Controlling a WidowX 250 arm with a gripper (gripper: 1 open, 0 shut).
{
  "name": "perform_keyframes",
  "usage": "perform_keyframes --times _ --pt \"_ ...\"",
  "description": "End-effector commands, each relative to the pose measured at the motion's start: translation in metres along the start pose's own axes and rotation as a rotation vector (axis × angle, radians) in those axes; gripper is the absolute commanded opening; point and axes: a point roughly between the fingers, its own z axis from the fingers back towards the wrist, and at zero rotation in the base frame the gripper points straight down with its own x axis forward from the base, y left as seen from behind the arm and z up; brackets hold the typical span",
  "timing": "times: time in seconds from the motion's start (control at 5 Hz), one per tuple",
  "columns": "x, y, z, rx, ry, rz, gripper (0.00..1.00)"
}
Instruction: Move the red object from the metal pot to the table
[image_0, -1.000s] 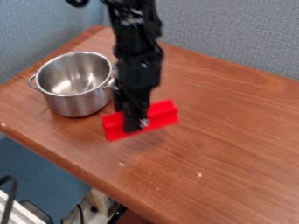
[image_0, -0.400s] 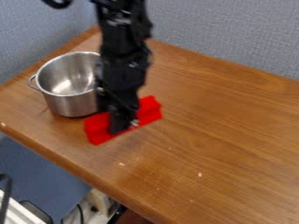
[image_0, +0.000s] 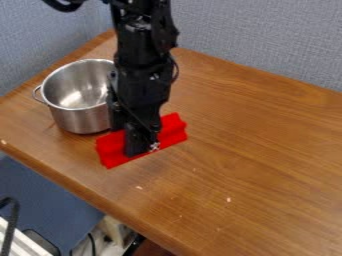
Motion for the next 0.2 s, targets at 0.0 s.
perform_keyframes --times 0.0 --pt "0.0051 -0.0008 0.0012 0.021 -0.028 0.046 0.0"
